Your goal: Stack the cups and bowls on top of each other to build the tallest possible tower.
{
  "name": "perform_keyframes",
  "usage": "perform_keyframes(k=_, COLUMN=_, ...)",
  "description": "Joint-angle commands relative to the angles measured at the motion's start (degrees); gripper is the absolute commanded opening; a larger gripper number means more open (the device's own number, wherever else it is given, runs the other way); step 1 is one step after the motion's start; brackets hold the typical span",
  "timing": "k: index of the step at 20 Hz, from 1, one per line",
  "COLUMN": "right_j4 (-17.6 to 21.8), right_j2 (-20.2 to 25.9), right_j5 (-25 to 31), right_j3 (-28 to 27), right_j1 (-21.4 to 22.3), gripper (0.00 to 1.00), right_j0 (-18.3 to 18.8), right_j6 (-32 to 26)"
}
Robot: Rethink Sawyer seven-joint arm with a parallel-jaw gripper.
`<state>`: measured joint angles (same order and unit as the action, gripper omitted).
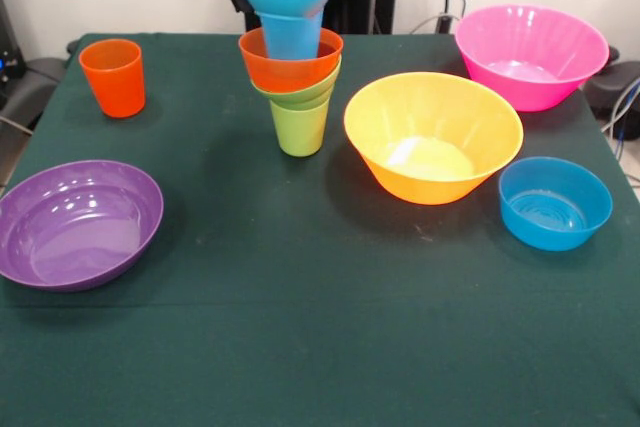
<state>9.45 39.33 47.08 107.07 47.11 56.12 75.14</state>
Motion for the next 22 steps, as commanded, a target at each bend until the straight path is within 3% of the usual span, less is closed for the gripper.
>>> perform_keyframes(k=1, right_j4=0.0, right_j2=1.4, right_j5=2.7, right_j3=2.8, right_j1=1.8, gripper=0.0, right_j0=-2.2, right_j6=1.0)
perform_keyframes(k=12, right_j4=0.1, right_j2=1.3, right_j5=1.4, right_j3=6.0, right_j1=4.1, gripper=0.0, right_j0=-1.8, right_j6=0.9)
perform_keyframes(k=15, right_j4=1.1, right_j2=-0.2, right_j5=1.8, right_j3=5.1, right_j1=3.7, gripper=0.0, right_j0=-3.4, right_j6=2.3)
perform_keyframes(k=22, right_j4=2.2, right_j2=-1.0, right_j5=-0.1, right_j3=6.9, right_j1=3.3, gripper=0.0, right_j0=-3.4, right_j6=2.6)
